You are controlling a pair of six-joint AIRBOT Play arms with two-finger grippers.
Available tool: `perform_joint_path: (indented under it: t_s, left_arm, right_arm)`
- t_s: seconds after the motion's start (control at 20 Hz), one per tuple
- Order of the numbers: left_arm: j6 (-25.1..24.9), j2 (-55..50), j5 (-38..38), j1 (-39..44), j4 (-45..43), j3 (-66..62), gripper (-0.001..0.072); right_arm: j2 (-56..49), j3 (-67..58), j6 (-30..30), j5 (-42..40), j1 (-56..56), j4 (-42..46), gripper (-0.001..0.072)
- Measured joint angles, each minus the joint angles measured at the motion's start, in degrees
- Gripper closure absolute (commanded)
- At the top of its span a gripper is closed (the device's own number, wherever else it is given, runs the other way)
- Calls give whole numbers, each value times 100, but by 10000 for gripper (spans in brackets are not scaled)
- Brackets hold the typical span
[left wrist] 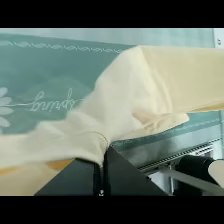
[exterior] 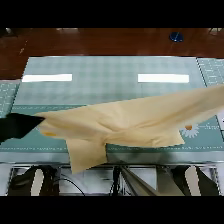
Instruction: Fold the shirts.
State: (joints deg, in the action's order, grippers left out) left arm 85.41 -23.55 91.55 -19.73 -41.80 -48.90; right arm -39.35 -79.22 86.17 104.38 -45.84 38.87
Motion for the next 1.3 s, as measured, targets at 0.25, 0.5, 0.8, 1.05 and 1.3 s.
perform_joint_path:
  t_s: [0.25,0.5,0.8,1.05,1.3]
  left_arm:
    - [-903,-713,-1687,662,278,1408,688]
    - [-1808,-2356,-2809,1102,186,1290,687]
    - [-2472,-4070,-3539,1198,127,81,687]
    - [-2726,-4924,-3827,1261,109,-553,686]
    - [-2782,-5519,-3869,1331,87,-684,654]
  right_arm:
    - [-535,1263,-153,-476,964,1491,689]
    - [-1663,1526,-201,-1650,2789,3287,688]
    - [-2459,1578,-61,-4170,3429,3274,688]
    - [-2855,1585,-125,-5477,3510,2865,688]
    - [-3206,1585,-424,-5615,3530,2787,687]
